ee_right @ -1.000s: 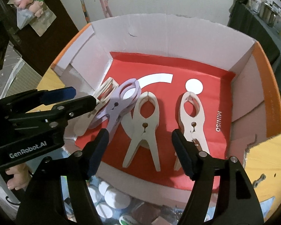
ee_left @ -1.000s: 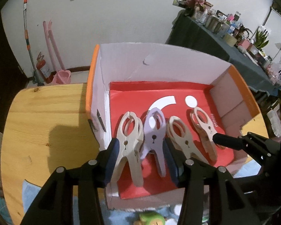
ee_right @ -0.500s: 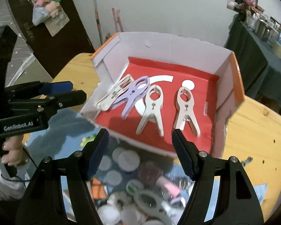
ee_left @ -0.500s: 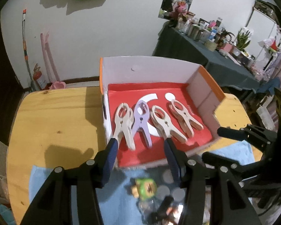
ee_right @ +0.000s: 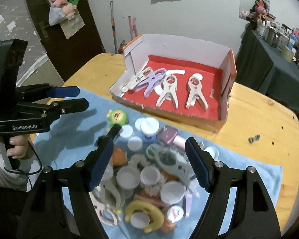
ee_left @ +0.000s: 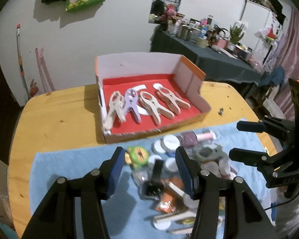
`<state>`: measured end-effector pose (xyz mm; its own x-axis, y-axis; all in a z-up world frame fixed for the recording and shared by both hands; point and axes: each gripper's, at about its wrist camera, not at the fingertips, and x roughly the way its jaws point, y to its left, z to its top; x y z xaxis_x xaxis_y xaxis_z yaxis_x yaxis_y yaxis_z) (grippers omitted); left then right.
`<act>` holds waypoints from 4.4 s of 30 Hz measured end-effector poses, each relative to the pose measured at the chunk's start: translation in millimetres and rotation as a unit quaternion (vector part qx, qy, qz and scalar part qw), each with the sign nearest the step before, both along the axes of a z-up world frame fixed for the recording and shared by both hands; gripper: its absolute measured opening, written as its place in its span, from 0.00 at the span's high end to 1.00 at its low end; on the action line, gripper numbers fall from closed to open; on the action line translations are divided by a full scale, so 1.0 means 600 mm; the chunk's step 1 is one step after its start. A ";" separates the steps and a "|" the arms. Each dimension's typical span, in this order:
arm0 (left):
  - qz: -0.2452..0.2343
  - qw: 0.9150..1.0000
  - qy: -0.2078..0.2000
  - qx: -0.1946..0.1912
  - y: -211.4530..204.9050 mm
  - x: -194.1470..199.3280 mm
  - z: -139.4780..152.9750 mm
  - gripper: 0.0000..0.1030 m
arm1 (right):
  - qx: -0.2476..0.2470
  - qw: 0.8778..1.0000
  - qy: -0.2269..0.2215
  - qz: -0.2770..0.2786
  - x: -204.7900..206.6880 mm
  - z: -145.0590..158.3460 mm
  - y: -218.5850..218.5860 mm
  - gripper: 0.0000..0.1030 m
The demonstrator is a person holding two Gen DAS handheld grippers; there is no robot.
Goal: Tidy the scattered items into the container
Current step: 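Withdraw both open tools from the box back toward the towel pile, then move the left tool over a white bottle cap while the right tool approaches a white round lid, then close the left tool on the white cap while the right tool closes on the white lid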
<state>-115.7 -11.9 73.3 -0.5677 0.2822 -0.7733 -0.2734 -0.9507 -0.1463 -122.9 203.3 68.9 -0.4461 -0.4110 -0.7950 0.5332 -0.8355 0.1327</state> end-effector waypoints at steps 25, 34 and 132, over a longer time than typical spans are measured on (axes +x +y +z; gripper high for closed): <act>-0.073 0.996 -0.007 -0.049 0.109 0.082 -0.118 0.45 | -0.035 0.998 -0.045 -0.020 0.059 -0.123 0.080 0.29; -0.077 0.996 -0.024 -0.044 0.111 0.075 -0.128 0.45 | -0.050 0.997 -0.056 -0.029 0.044 -0.138 0.086 0.29; -0.083 0.995 -0.039 0.039 0.078 0.082 -0.084 0.68 | -0.090 0.994 -0.048 -0.025 0.038 -0.112 0.084 0.62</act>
